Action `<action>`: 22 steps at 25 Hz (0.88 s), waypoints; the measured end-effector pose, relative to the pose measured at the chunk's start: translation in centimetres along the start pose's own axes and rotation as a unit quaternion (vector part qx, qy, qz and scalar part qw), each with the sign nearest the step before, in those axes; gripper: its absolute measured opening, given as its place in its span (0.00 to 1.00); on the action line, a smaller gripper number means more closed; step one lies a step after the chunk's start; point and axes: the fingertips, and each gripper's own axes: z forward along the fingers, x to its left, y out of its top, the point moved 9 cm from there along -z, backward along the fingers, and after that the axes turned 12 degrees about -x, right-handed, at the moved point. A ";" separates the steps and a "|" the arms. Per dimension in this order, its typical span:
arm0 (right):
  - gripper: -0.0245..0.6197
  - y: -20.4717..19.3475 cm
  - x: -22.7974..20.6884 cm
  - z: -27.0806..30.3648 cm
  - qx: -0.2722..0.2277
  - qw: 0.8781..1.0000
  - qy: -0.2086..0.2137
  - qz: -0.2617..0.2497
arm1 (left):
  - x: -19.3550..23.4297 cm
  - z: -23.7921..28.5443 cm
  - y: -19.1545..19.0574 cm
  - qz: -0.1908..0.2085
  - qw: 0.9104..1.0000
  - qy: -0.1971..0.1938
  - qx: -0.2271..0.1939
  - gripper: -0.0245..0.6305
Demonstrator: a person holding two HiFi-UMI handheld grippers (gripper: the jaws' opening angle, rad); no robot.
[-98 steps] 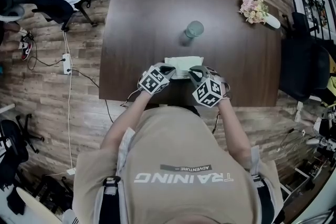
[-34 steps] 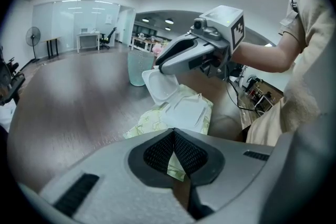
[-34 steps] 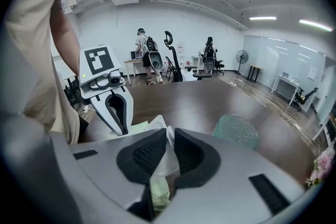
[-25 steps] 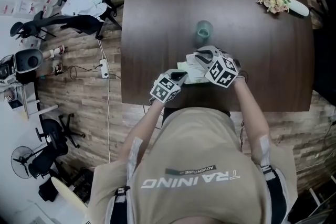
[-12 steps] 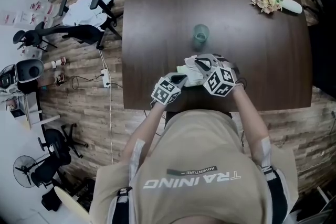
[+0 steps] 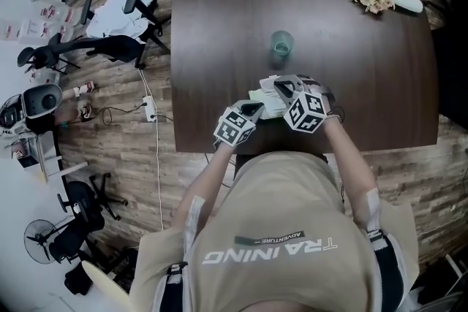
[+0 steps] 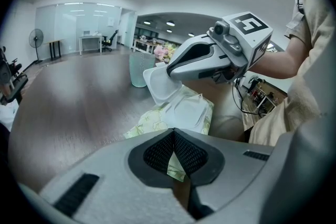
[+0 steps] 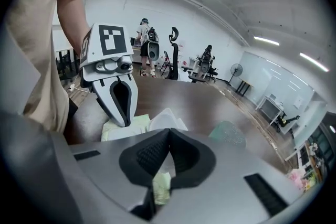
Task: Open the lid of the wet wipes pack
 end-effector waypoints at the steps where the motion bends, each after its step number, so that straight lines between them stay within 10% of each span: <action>1: 0.06 -0.1 0.0 0.1 0.002 1.000 0.001 0.002 | 0.0 0.0 0.0 -0.001 1.000 0.000 0.000 0.05; 22: 0.06 -2.7 -1.1 2.7 0.014 0.999 0.030 0.028 | 0.4 -0.1 0.0 -0.023 1.000 -0.010 0.011 0.05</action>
